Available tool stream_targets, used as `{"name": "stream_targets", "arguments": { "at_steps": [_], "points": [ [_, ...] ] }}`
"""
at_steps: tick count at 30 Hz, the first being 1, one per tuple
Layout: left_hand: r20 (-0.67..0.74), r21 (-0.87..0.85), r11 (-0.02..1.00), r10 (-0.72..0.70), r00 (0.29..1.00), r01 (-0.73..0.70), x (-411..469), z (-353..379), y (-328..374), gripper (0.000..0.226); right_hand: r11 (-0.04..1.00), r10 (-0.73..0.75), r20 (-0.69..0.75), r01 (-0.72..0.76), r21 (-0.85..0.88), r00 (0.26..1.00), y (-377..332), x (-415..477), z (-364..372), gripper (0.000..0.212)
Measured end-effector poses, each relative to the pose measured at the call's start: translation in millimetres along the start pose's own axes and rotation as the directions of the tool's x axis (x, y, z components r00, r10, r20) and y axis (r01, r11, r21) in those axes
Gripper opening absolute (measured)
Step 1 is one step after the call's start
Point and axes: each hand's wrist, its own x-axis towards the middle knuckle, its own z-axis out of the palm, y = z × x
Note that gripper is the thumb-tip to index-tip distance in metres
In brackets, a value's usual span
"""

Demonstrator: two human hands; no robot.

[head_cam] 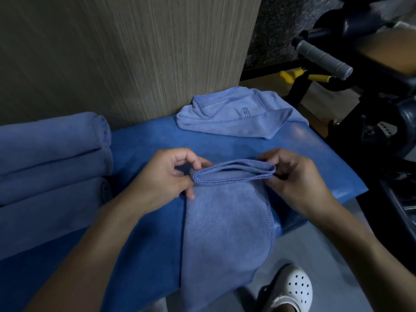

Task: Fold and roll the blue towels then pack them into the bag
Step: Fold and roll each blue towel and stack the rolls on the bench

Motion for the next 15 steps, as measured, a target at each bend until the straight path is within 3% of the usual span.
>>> {"name": "stream_targets", "arguments": {
  "at_steps": [3, 5, 7, 11, 15],
  "points": [
    [0.027, 0.064, 0.998, 0.026, 0.999, -0.028, -3, -2, -5, 0.032, 0.947, -0.146, 0.092, 0.166, -0.276, 0.985, 0, -7, -2, 0.020],
    [0.044, 0.099, 0.995, 0.018, 0.999, -0.022, -5, -3, -4, 0.030, 0.908, -0.162, 0.168, 0.214, -0.361, 0.972, -5, -12, -4, 0.021],
    [0.049, 0.120, 0.993, -0.001, 0.999, -0.005, -6, -2, -2, 0.028, 0.885, -0.177, 0.206, 0.248, -0.394, 0.962, -6, -14, -6, 0.032],
    [0.058, 0.190, 0.982, 0.001, 0.998, -0.012, -7, -4, -5, 0.028, 0.813, -0.225, 0.249, 0.322, -0.485, 0.942, -3, -22, -8, 0.024],
    [0.092, 0.309, 0.949, 0.033, 0.995, -0.060, -7, -8, -9, 0.040, 0.806, -0.176, 0.251, 0.286, -0.518, 0.952, -5, -28, -10, 0.026]
  ]
}}
